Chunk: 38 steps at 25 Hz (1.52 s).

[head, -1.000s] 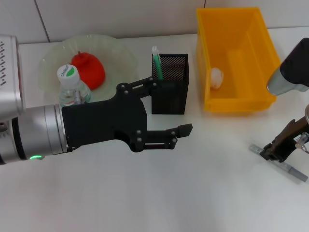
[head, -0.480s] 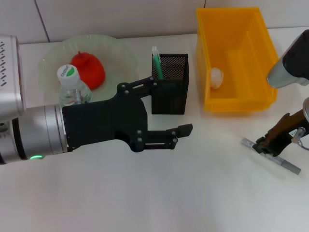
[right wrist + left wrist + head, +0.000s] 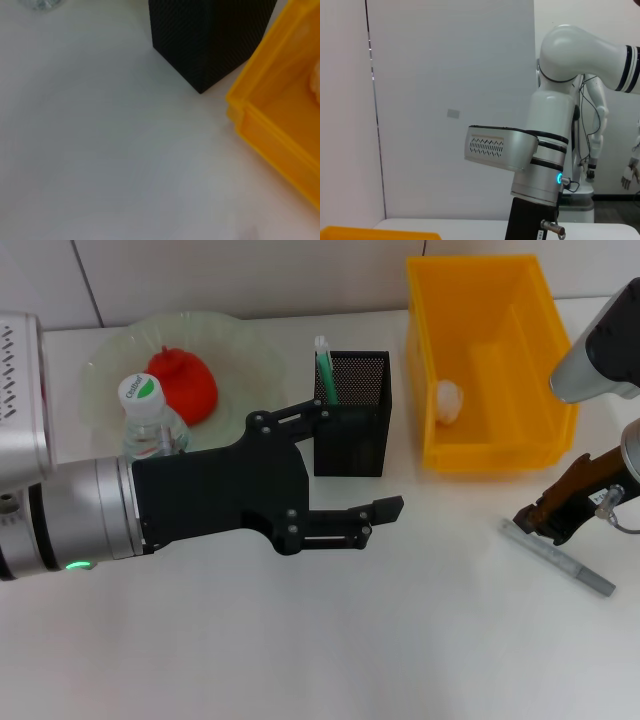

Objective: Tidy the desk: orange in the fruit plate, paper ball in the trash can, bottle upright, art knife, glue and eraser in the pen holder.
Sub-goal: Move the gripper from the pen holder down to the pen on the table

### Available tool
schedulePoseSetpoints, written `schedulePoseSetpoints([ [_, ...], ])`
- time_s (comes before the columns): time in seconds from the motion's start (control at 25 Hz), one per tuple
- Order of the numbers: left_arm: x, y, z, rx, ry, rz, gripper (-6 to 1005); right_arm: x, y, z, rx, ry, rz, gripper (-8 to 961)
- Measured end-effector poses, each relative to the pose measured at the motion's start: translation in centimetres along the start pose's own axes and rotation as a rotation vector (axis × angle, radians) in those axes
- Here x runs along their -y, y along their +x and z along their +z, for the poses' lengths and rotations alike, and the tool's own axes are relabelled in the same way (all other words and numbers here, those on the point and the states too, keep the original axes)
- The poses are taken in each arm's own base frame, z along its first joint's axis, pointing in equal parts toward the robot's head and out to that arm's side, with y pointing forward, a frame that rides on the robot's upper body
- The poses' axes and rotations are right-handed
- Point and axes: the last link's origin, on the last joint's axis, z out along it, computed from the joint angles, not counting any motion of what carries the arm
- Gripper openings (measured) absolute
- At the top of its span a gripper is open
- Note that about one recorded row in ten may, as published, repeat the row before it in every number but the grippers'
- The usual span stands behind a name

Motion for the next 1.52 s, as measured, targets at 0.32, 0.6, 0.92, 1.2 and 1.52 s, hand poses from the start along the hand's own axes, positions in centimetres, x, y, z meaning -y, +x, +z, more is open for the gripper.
schedulePoseSetpoints([
  [0.32,0.0,0.0,-0.1,0.000,0.003,-0.002,863,0.9,0.3,-0.4,-0.011,0.043,0.023,55],
  [0.6,0.0,-0.1,-0.1,0.000,0.004,-0.003,862,1.0,0.4,-0.4,-0.025,0.053,0.014,122],
  [0.92,0.0,-0.1,-0.1,0.000,0.004,-0.003,862,0.9,0.4,-0.2,-0.030,0.045,0.011,313],
  [1.2,0.0,0.0,0.0,0.000,0.004,0.000,863,0.5,0.7,0.9,-0.053,0.023,0.010,343],
  [1.52,0.1,0.1,0.0,0.000,0.000,0.002,863,0.5,0.9,1.3,-0.058,0.016,0.020,333],
])
